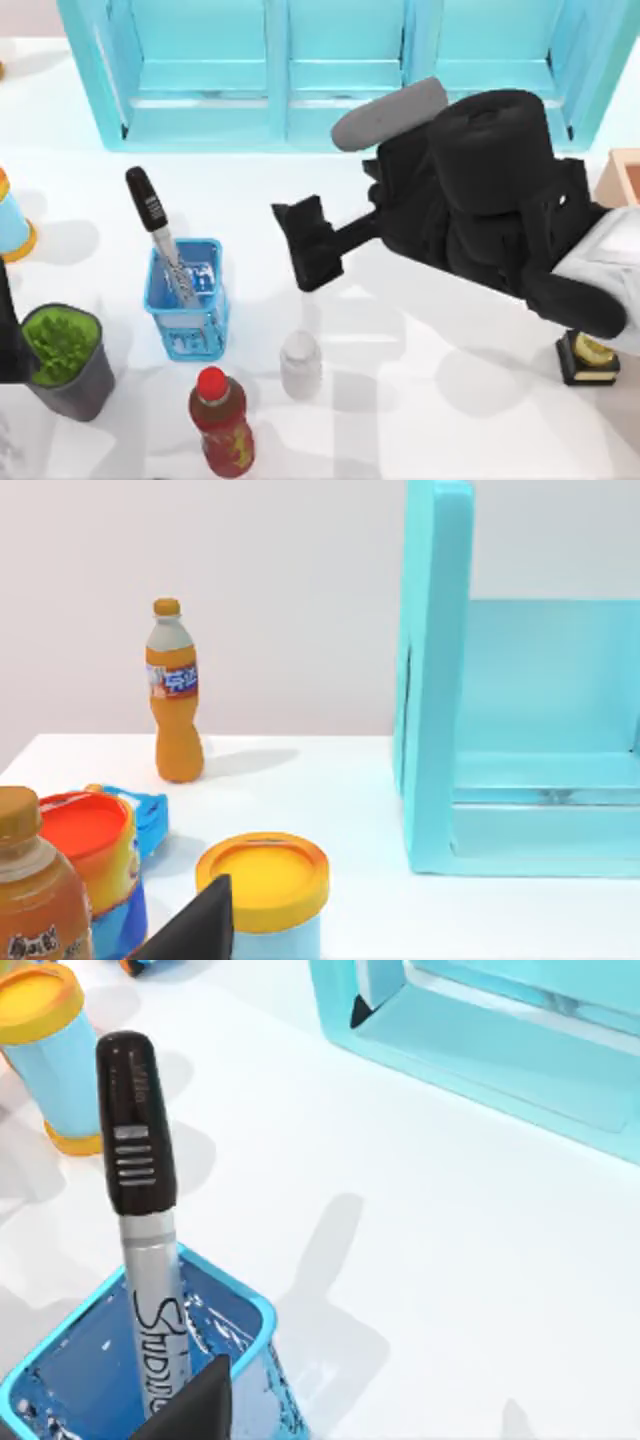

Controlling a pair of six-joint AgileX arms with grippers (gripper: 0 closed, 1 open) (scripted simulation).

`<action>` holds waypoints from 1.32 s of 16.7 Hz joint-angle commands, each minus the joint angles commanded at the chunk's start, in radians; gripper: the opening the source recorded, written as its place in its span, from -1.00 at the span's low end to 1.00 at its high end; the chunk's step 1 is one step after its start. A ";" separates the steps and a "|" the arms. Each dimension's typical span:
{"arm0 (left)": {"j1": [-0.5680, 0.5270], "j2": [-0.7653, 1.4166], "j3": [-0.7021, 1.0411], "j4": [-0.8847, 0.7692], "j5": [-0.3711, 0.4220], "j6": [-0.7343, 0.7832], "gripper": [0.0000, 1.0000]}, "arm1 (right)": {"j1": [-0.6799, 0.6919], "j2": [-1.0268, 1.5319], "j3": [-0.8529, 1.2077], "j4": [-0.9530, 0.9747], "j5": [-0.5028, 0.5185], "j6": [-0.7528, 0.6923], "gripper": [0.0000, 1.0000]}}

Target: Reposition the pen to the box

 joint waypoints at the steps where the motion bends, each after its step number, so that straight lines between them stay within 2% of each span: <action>1: 0.000 0.000 0.000 0.000 0.000 0.000 1.00 | 0.035 0.071 0.041 0.008 0.002 0.009 1.00; 7: 0.000 0.000 0.000 0.000 0.000 0.000 1.00 | 0.161 0.291 0.160 0.027 0.009 0.037 1.00; 14: 0.000 0.000 0.000 0.000 0.000 0.000 1.00 | 0.154 0.300 0.170 0.027 0.005 0.035 1.00; 22: 0.000 0.000 0.000 0.000 0.000 0.000 1.00 | 0.130 0.573 0.415 0.055 -0.010 0.022 1.00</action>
